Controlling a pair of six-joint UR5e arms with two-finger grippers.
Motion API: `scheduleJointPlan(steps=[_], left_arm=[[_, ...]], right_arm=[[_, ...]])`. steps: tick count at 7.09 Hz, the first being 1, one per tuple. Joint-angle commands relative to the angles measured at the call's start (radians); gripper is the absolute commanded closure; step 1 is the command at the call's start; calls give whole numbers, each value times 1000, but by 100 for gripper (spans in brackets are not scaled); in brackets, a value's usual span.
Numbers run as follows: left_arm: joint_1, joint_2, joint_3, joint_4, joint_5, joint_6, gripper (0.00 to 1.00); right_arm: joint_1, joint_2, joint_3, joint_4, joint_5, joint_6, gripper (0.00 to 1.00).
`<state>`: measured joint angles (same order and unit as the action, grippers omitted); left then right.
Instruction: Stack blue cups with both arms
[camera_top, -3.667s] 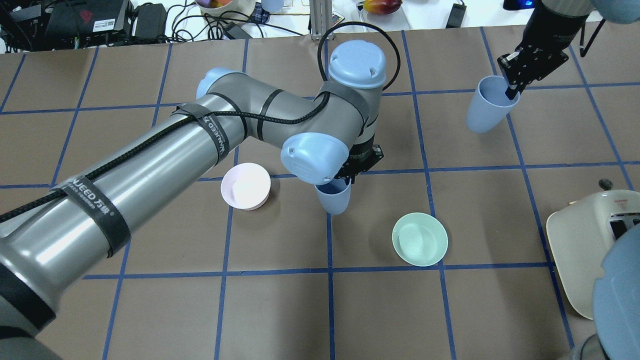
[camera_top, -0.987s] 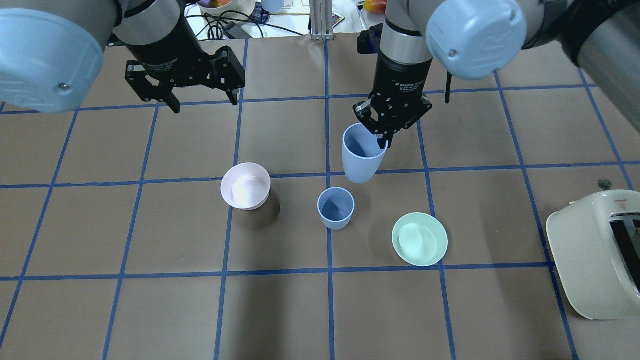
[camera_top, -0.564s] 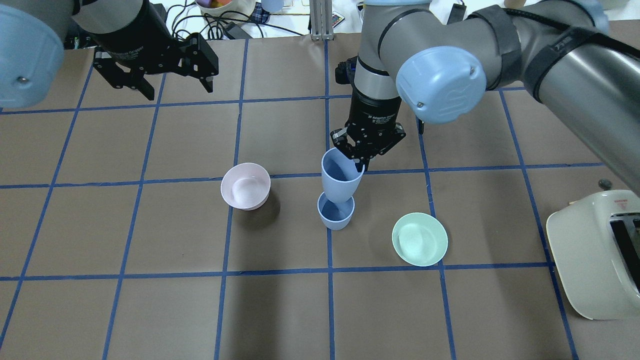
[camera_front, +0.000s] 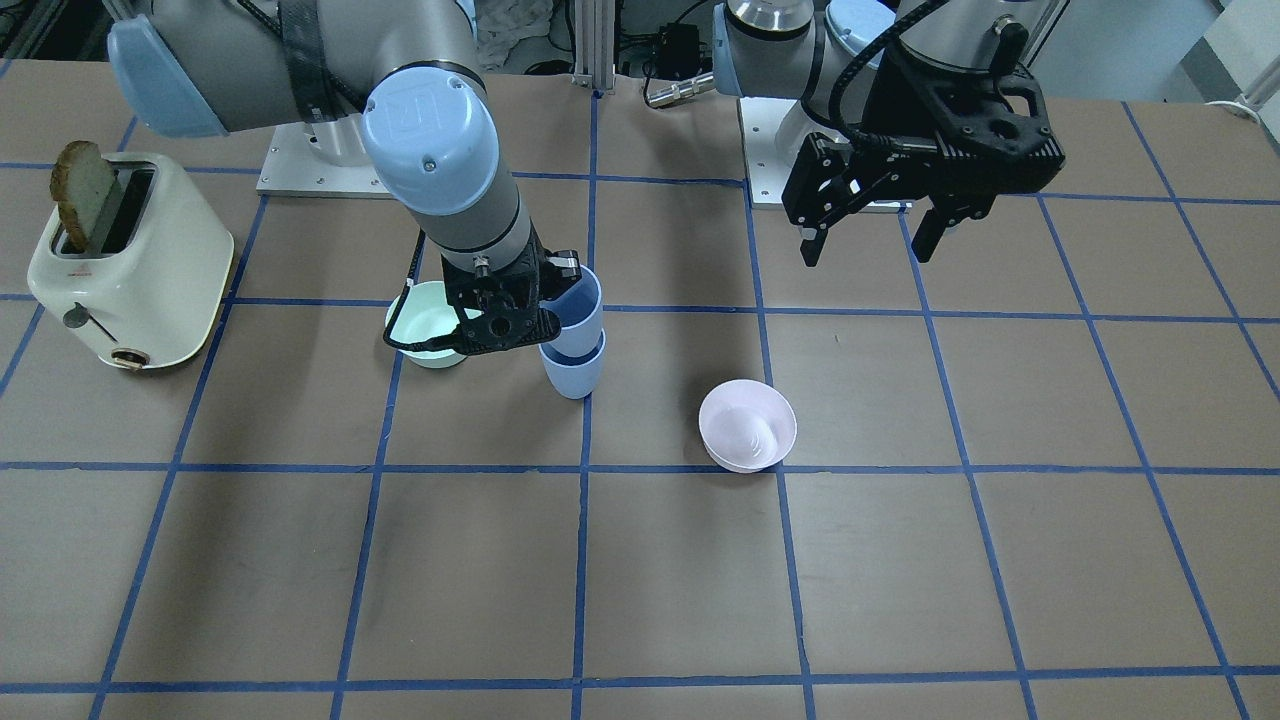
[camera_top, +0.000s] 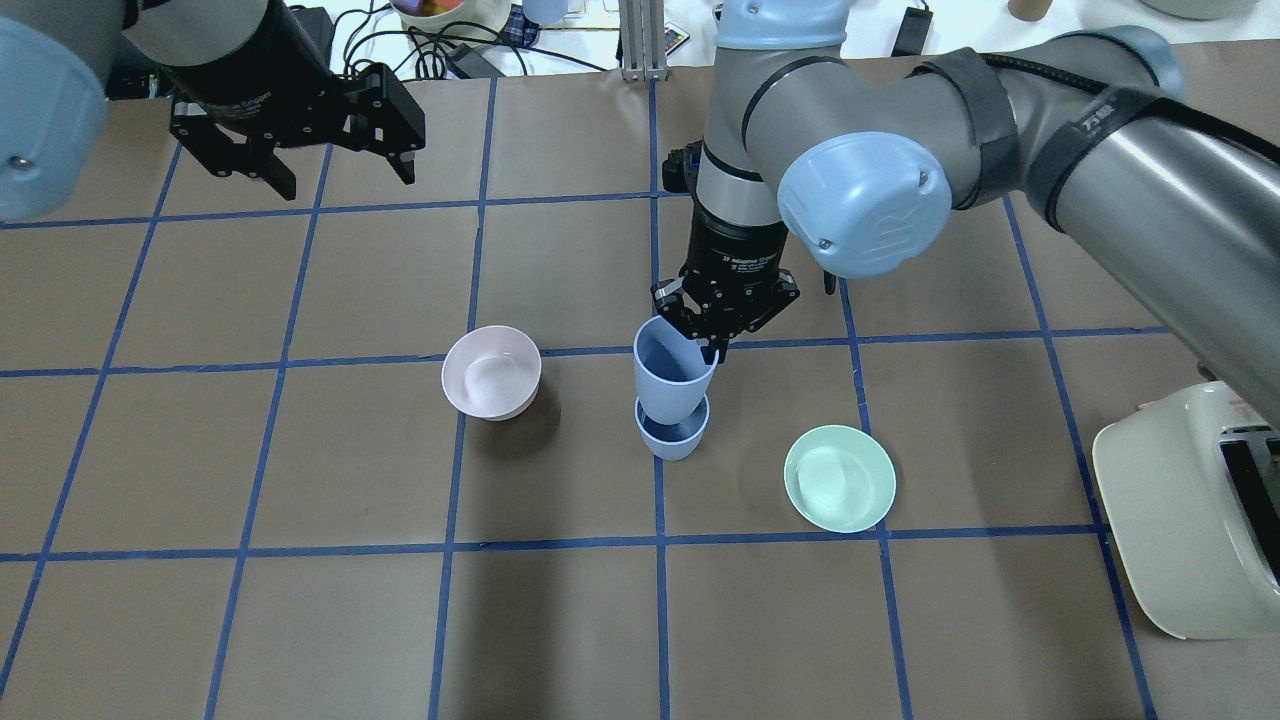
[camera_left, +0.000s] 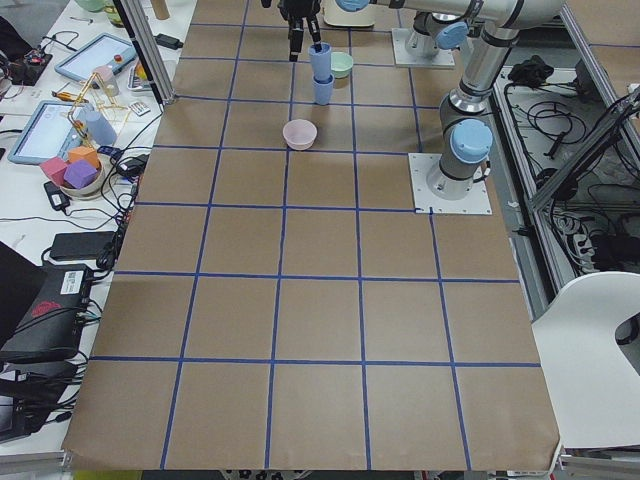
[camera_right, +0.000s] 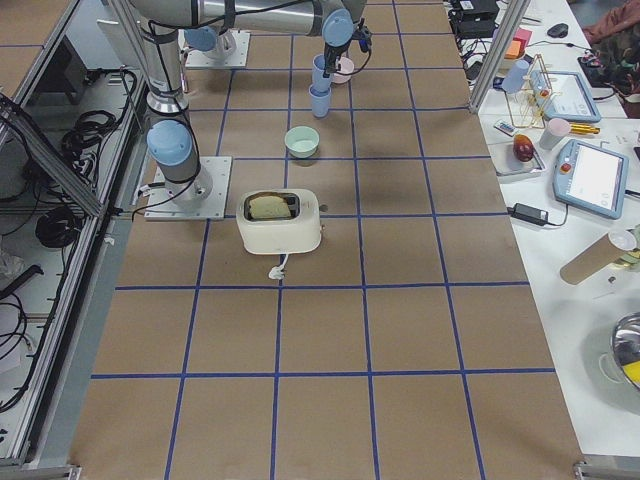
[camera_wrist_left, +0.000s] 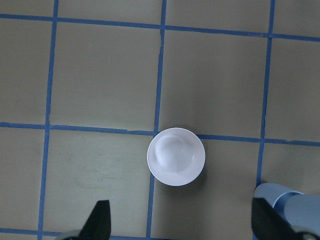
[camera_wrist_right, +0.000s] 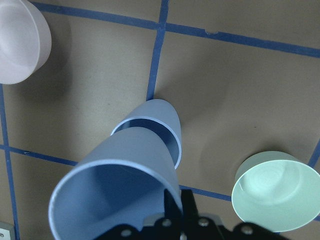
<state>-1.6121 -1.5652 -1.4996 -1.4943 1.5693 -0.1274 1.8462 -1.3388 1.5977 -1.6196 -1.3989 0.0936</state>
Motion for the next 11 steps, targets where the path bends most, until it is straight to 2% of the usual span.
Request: scheduleJointPlan(steps=[1,3,4,5,6,8,10,11], left_arm=[[0,1,-1,0,0,-1,0],[-2,1,-2,-1,0,-1,0],[-3,1,-2,-1,0,-1,0],[-3,1,-2,-3,0,-1,0],[-3,1,-2,-3,0,-1,0],[-3,1,-2,-3,0,-1,0],[-3,1,-2,-3,0,-1,0],[-5,1,-2,-3,0,-1,0]], right_arm=[[1,1,1,1,-3,6,100],[1,13,16,-5,-2,2,100],[1,13,18,-5,-6,-5,92],[1,12,18,-5,-12,-3,3],[1,12,16,-5,-12,8,0],[-2,4,2,-3,-17,8,0],[-40,-42,-51,-16,-22,6,0],[-97,-49,-77,-40,-96,-12,0]])
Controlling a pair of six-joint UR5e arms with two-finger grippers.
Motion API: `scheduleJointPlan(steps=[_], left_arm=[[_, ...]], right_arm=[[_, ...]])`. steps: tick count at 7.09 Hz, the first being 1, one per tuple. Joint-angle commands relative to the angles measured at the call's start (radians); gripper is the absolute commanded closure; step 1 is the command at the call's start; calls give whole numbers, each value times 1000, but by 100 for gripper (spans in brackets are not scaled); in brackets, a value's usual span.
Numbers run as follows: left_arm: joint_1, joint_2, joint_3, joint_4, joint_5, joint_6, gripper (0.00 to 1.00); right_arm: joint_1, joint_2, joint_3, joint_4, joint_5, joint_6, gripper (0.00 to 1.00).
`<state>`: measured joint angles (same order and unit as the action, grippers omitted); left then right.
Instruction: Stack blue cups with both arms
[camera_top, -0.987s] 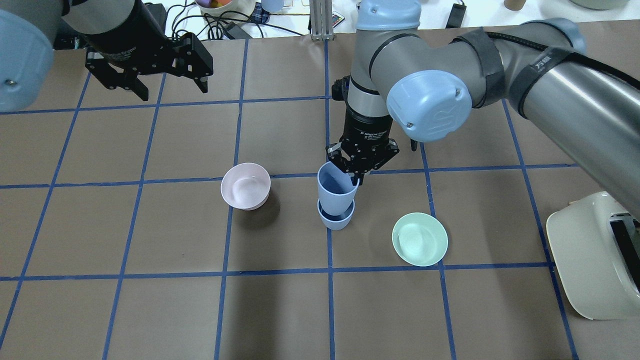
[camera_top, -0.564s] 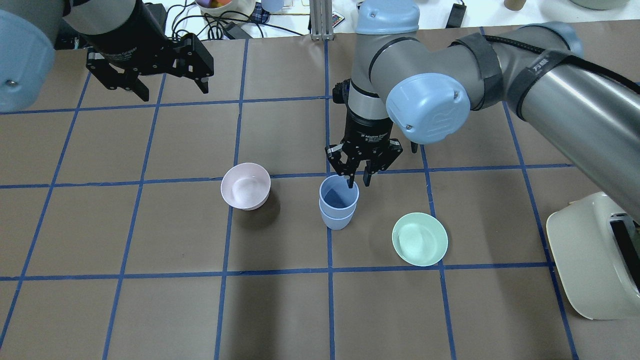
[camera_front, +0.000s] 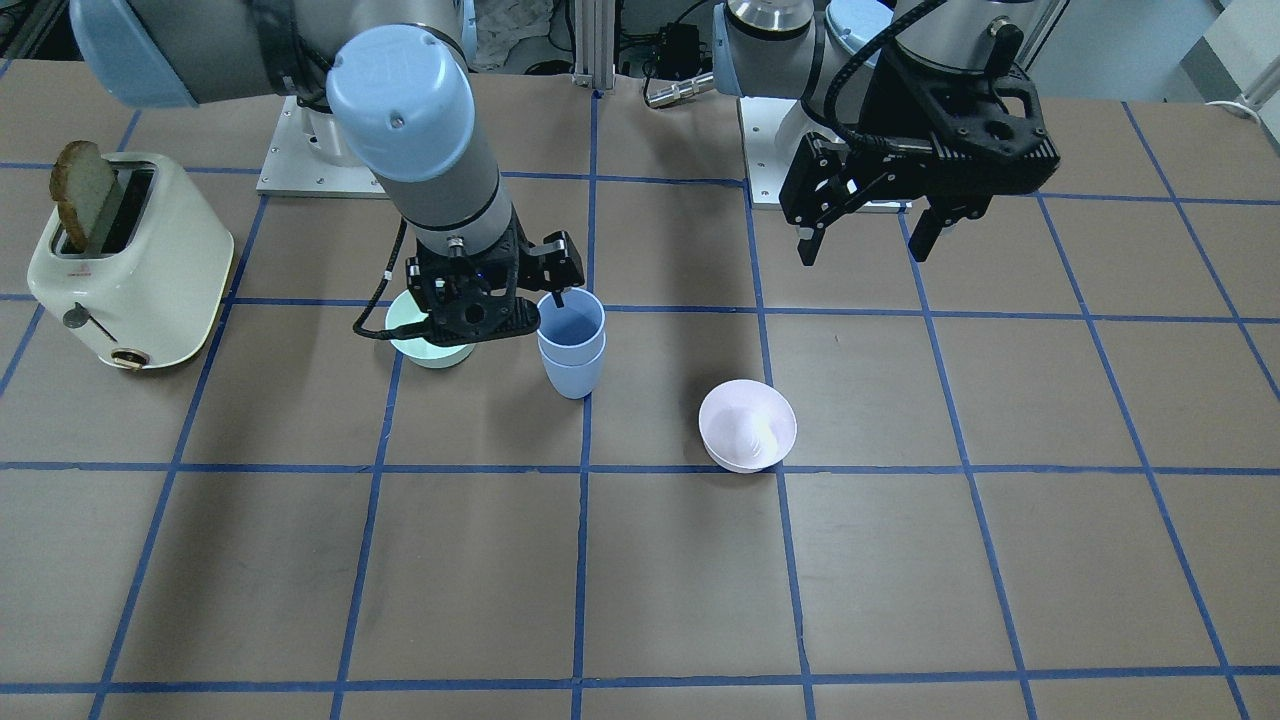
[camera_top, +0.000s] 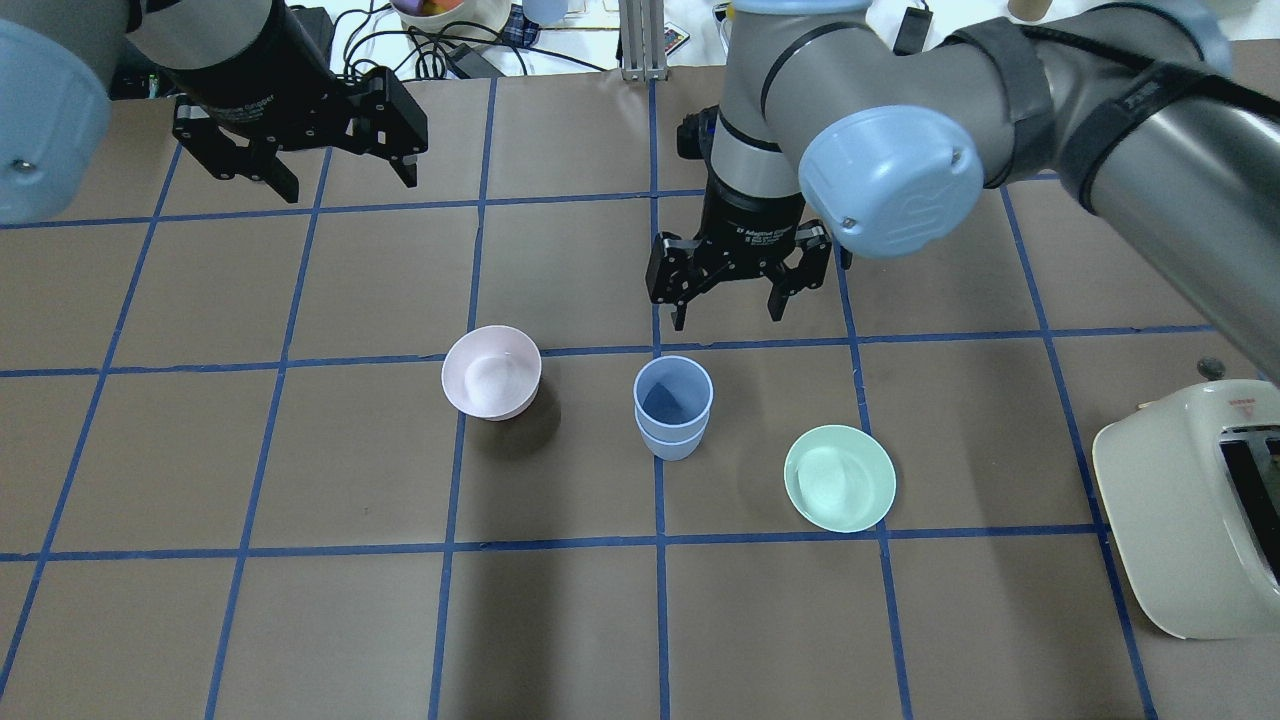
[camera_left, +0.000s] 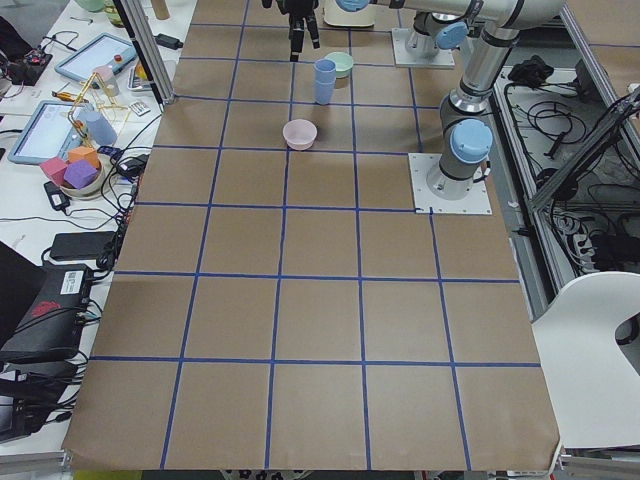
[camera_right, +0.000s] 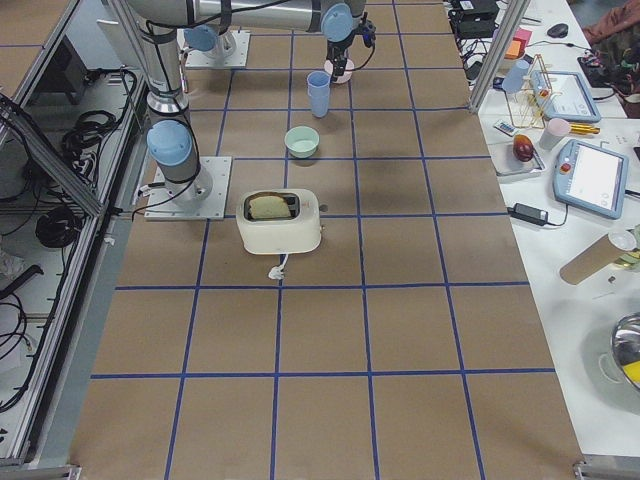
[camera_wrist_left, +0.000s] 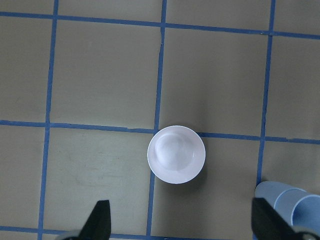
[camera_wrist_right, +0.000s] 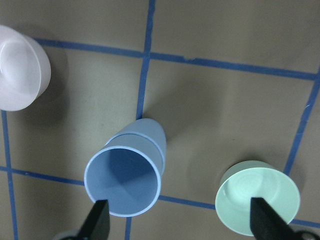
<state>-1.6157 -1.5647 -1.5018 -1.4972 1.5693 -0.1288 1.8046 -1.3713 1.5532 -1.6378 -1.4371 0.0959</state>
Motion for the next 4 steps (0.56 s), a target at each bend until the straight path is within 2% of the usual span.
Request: scheduleJointPlan(steps=[1,2,4], left_arm=[[-1,0,0,0,0,0,0],[-1,0,0,0,0,0,0],[-1,0,-2,-1,0,0,0]], right_arm=[[-94,-35,-30,-16,-90,-18,0],[-123,-54,-30,-7,-110,-60,0],[-194,-141,-28,140,-131,-126,0]])
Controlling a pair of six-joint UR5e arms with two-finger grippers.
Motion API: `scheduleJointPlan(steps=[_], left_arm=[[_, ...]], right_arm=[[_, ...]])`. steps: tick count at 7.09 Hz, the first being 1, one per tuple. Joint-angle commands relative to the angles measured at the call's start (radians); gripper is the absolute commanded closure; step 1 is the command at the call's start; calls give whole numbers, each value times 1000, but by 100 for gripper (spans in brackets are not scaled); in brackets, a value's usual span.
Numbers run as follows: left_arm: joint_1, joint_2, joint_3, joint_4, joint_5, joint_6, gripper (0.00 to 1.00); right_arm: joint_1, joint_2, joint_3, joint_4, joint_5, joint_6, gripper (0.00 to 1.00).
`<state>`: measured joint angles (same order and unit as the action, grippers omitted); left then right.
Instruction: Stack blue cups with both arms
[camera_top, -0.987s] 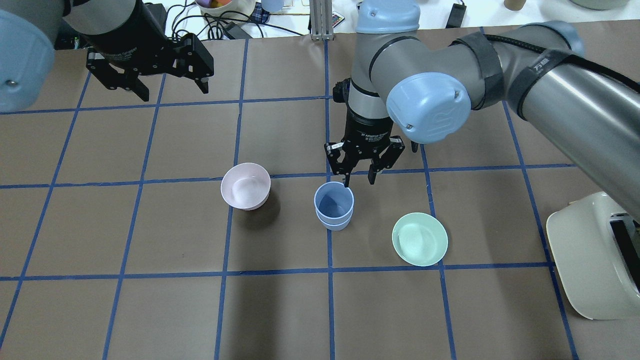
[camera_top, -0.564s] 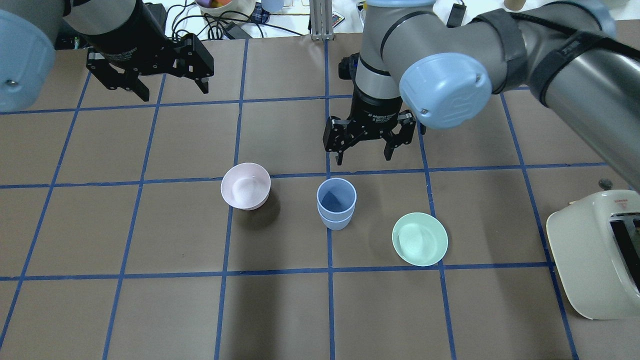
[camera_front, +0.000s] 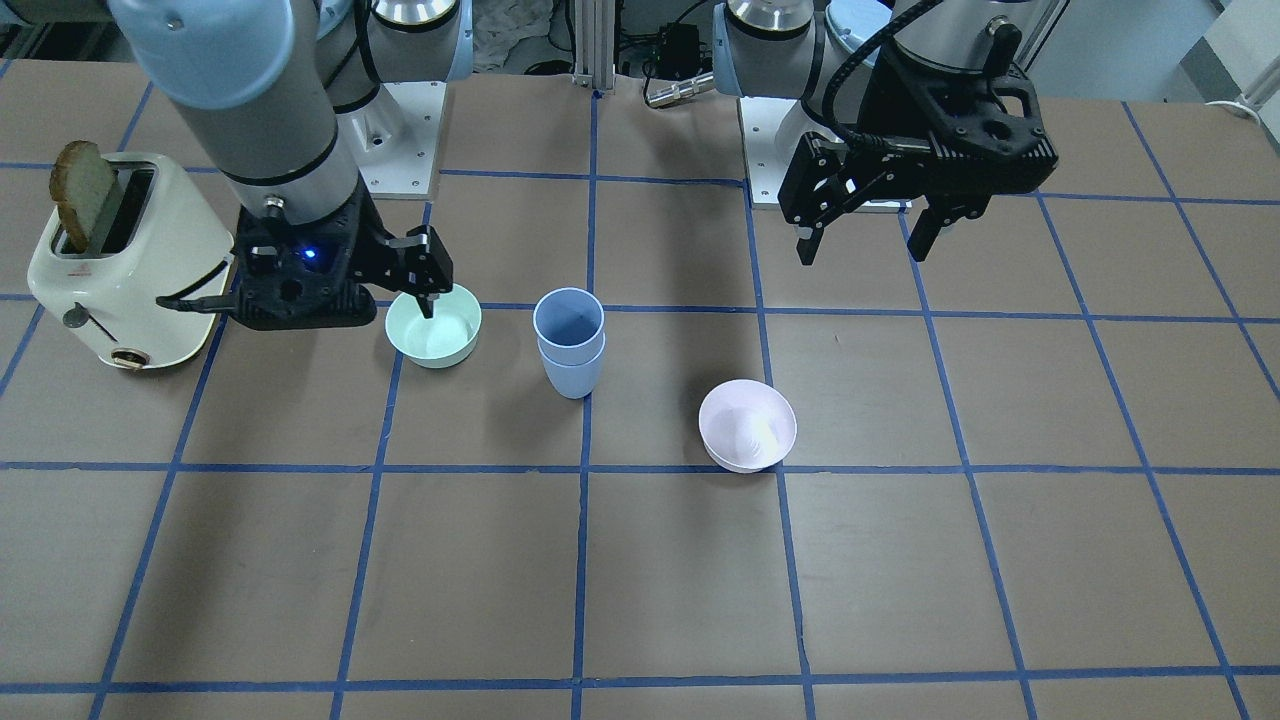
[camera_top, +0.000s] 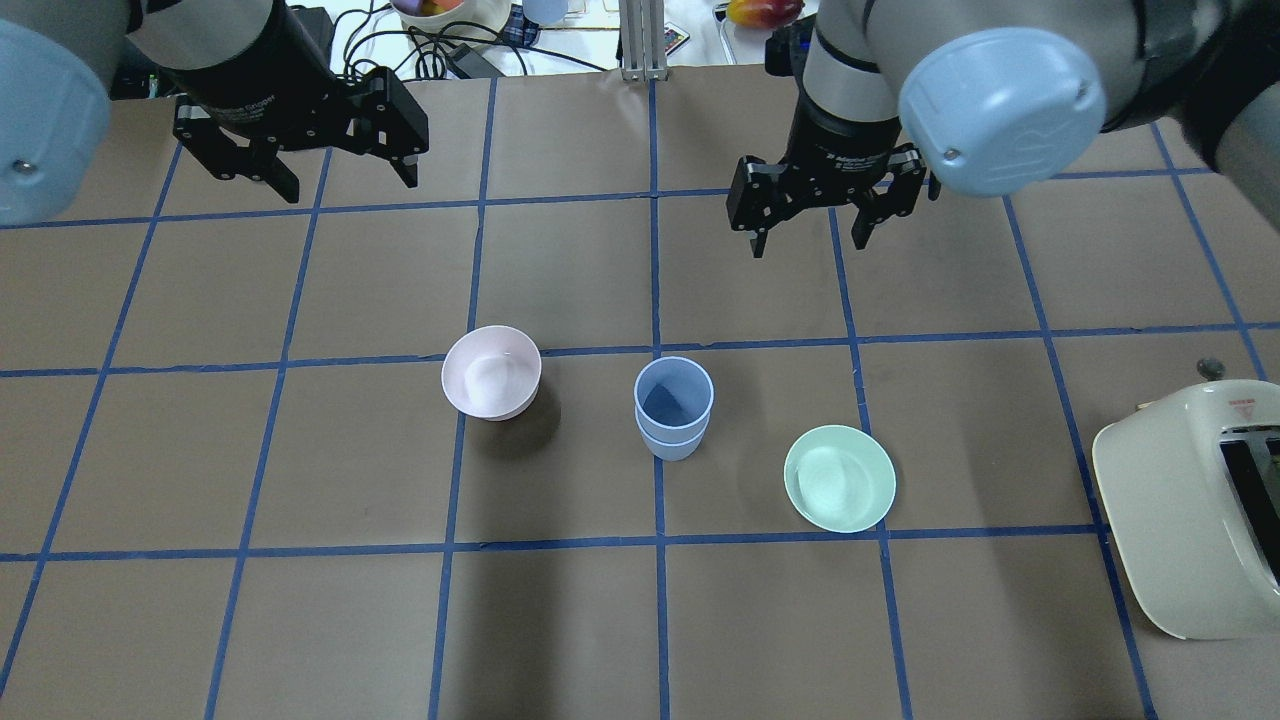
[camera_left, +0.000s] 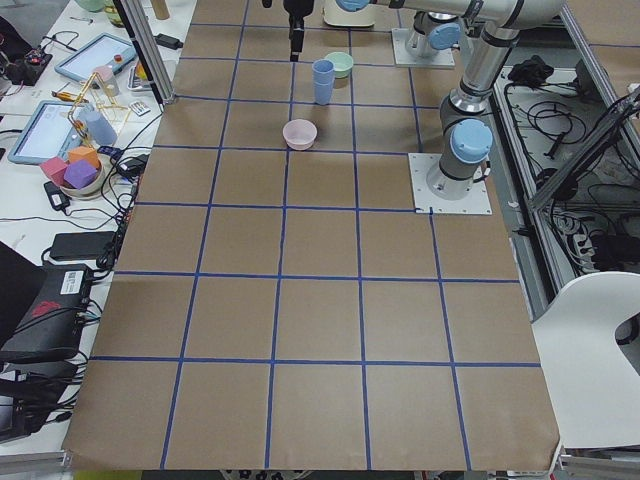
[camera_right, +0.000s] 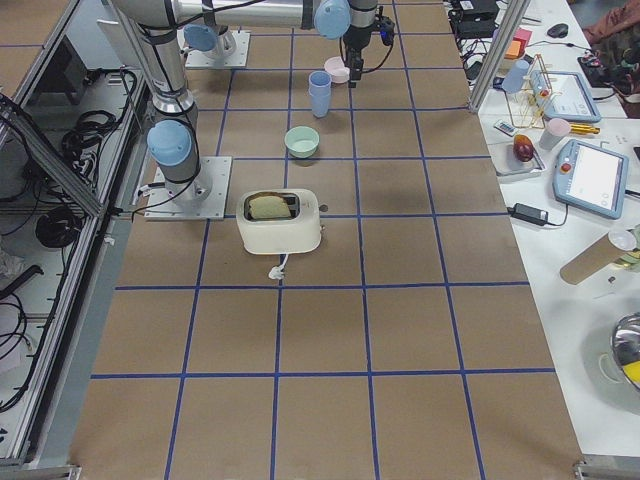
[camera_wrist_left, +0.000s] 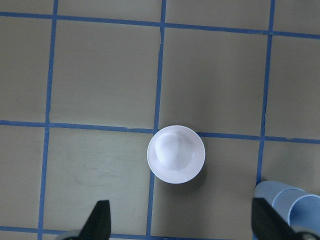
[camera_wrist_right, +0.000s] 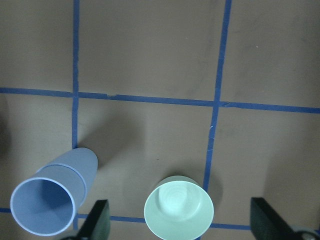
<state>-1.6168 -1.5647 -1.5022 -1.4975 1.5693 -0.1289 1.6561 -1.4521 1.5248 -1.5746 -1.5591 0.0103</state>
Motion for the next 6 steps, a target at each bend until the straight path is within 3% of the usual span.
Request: scheduleJointPlan(steps=[1,6], left_arm=[[-2,0,-1,-3,0,0,0],[-3,5,-3,-6,0,0,0]], right_arm=[[-59,-104,0,144,-7,-58,0],[-59,-122,0,179,-9,-56,0]])
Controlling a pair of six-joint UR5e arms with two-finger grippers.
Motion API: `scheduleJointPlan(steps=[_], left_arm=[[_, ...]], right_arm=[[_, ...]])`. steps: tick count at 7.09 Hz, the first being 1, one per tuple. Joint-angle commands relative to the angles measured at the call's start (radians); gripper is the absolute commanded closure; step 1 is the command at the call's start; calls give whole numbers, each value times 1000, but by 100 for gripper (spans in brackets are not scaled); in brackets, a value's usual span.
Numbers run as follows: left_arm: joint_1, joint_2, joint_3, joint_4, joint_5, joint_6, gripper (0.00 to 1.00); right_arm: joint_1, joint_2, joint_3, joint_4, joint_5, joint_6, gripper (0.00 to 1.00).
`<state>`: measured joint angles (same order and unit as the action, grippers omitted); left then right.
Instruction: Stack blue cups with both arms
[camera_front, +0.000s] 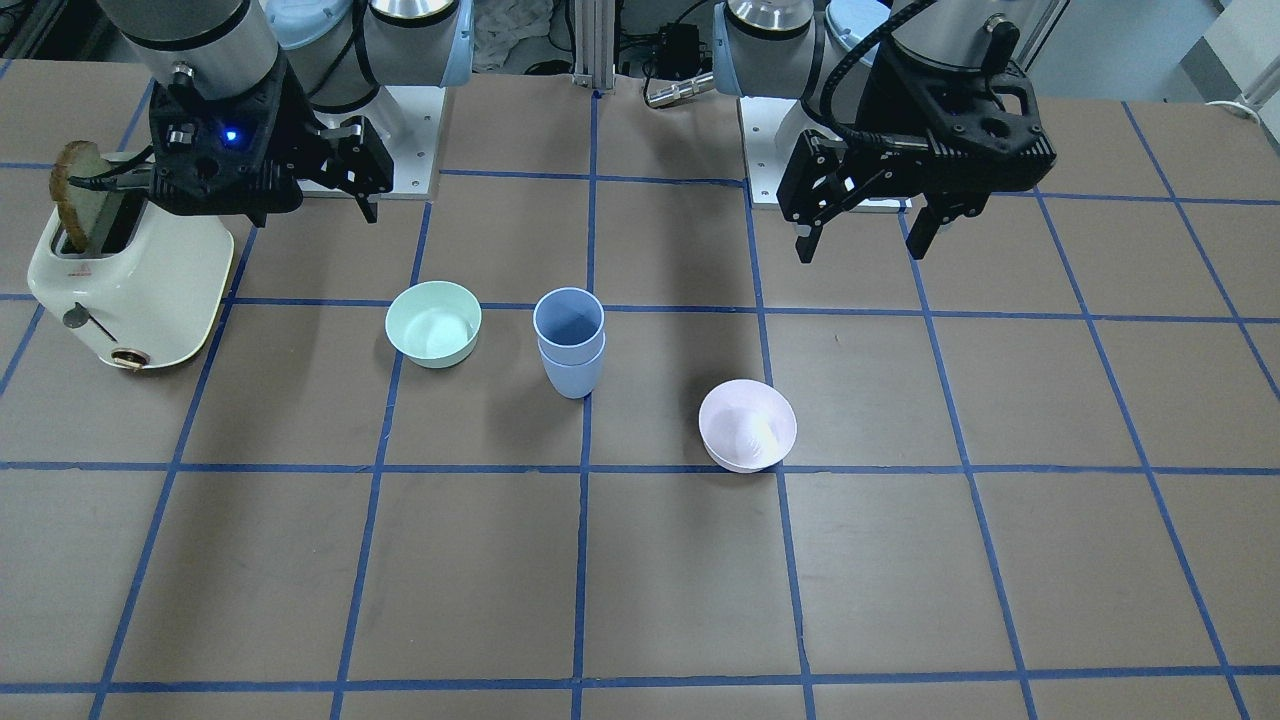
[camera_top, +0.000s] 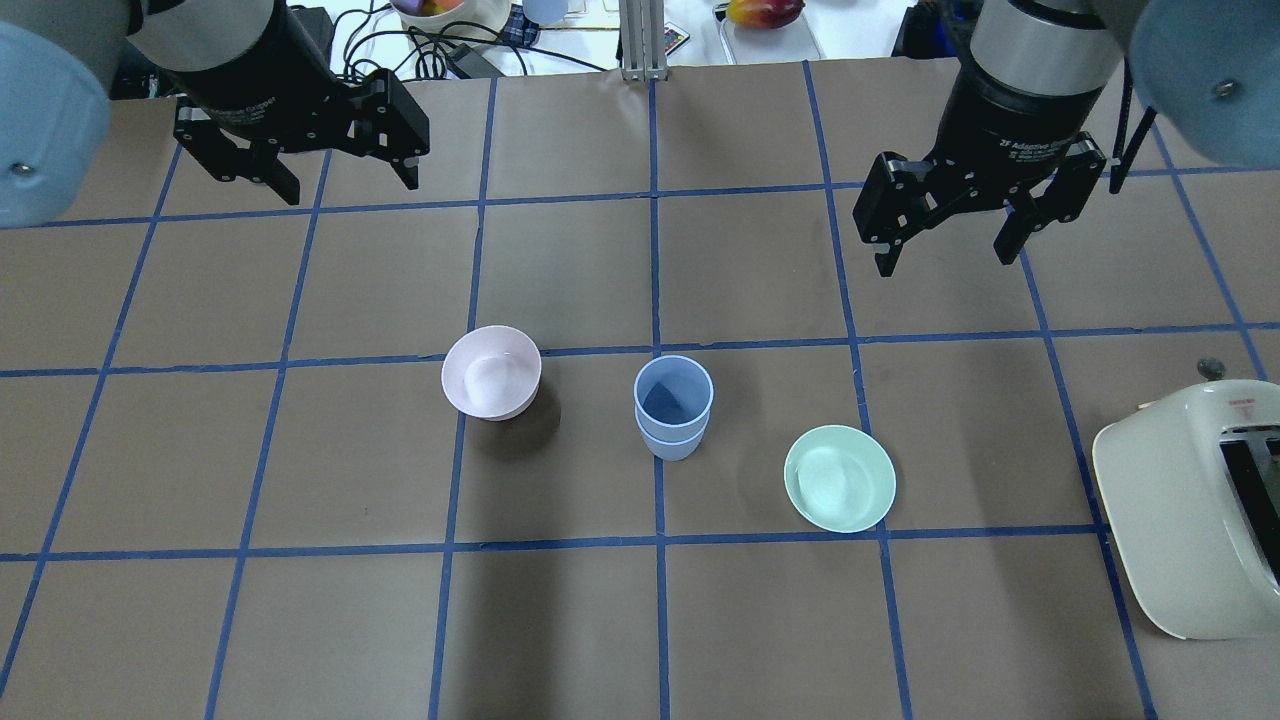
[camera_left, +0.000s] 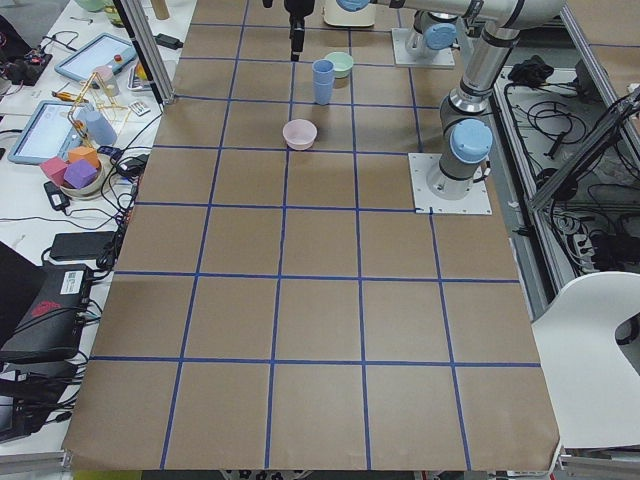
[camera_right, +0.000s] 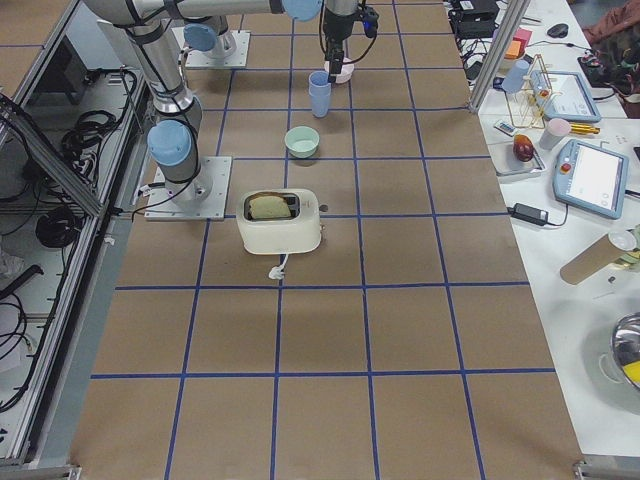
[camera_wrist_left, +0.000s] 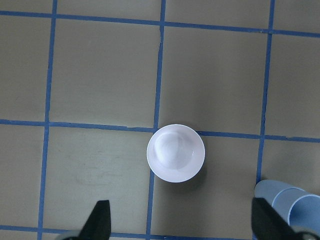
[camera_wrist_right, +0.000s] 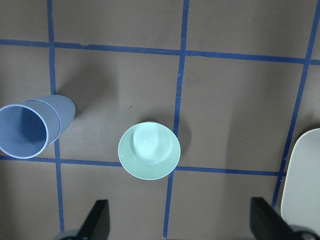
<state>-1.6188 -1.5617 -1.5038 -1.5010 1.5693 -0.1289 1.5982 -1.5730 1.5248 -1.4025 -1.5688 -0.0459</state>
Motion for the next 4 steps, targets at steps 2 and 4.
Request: scheduleJointPlan(steps=[2,4], left_arm=[[-1,2,-1,-2,0,0,0],[-1,2,-1,-2,0,0,0]], right_arm=[[0,1,0,10,3,0,0],[-3,2,12,10,4,0,0]])
